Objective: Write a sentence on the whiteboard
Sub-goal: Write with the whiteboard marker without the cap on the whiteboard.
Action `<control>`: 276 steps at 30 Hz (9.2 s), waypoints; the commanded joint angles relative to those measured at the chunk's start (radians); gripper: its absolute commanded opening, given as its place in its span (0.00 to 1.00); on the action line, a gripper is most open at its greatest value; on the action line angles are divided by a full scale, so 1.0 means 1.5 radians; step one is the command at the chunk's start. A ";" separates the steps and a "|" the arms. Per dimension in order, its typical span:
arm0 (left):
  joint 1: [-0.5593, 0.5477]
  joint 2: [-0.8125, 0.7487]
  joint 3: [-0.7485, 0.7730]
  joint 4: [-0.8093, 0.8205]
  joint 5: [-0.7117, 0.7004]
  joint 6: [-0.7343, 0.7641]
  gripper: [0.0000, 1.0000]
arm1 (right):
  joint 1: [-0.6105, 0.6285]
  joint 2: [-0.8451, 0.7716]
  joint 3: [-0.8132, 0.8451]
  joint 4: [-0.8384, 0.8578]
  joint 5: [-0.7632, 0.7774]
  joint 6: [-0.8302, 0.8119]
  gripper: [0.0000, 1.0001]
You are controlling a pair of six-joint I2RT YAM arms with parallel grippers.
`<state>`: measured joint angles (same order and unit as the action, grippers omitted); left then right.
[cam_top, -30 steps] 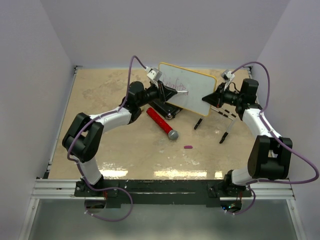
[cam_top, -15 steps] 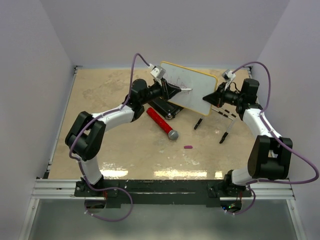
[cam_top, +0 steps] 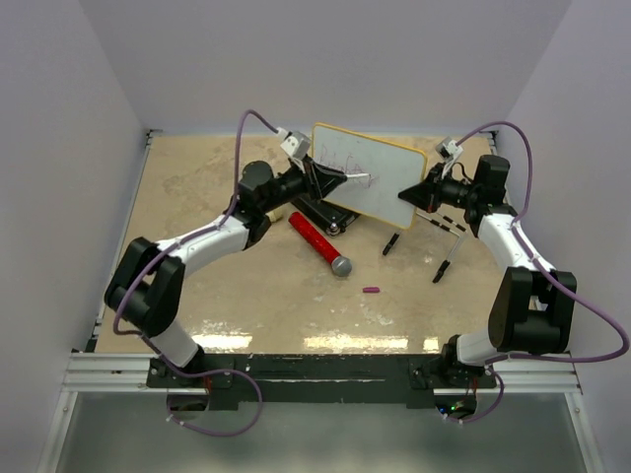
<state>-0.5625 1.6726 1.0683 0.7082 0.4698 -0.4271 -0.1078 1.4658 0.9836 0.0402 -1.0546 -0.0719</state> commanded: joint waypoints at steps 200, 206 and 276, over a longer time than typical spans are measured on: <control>-0.143 0.014 0.108 0.000 -0.341 0.048 0.00 | 0.010 -0.016 -0.032 0.067 -0.001 0.051 0.00; -0.142 0.022 0.118 -0.008 -0.341 0.050 0.00 | 0.010 -0.017 -0.031 0.067 -0.002 0.051 0.00; -0.149 -0.023 0.087 -0.022 -0.267 0.019 0.00 | 0.010 -0.018 -0.031 0.065 0.004 0.051 0.00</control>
<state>-0.7815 1.7027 1.1599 0.6125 0.0494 -0.4011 -0.0982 1.4693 0.9176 0.1436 -1.0645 0.0406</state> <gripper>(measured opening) 0.165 0.056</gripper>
